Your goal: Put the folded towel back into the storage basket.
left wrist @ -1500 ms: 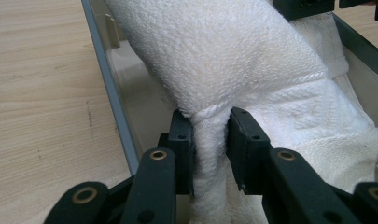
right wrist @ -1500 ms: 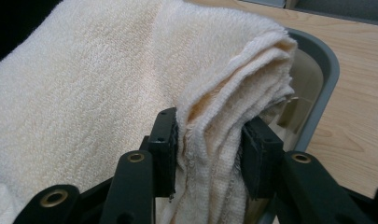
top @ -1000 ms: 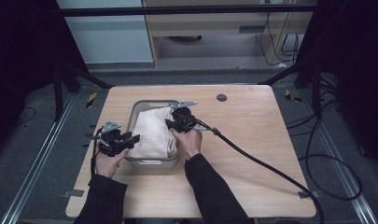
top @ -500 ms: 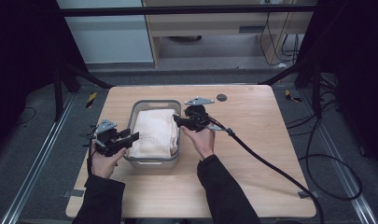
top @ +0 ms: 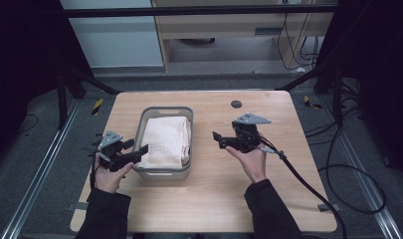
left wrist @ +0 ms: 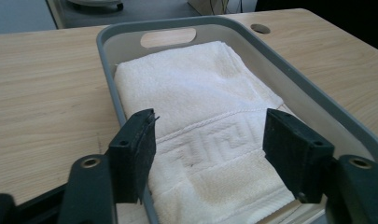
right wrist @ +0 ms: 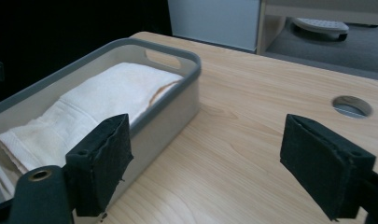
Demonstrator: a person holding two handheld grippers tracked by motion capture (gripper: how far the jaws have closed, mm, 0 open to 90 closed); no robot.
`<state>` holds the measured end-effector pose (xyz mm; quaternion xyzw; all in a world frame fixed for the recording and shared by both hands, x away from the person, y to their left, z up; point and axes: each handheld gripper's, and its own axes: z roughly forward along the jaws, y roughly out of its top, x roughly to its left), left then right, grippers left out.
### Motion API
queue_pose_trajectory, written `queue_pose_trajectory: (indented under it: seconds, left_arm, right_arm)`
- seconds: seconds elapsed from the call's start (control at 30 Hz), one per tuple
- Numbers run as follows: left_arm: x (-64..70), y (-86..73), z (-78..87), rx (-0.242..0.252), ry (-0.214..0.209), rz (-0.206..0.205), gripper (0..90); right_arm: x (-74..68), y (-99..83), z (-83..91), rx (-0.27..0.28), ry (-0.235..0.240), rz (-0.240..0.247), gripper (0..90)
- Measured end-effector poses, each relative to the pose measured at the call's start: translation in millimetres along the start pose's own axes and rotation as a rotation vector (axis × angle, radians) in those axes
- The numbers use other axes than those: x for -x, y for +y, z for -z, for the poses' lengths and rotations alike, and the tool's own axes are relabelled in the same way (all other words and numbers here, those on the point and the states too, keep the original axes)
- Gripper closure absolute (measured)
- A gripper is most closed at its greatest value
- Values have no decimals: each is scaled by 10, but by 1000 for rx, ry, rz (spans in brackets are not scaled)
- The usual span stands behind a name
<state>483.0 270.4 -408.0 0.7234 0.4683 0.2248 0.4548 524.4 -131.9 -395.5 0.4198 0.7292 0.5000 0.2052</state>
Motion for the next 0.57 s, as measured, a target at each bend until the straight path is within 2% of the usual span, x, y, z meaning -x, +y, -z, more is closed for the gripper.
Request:
queue_pose_trajectory:
  seconds: [0.1, 0.37, 0.57]
  left_arm:
    - [-29, -36, 25, 0, 9, 3, 301]
    - [-109, -158, 142, 14, 34, -4, 265]
    - [-171, -247, 226, 31, 57, -8, 260]
  right_arm:
    - [126, -128, 164, 19, -16, -6, 138]
    - [445, -465, 509, 2, -53, -40, 111]
    - [586, -652, 674, -19, -85, -41, 95]
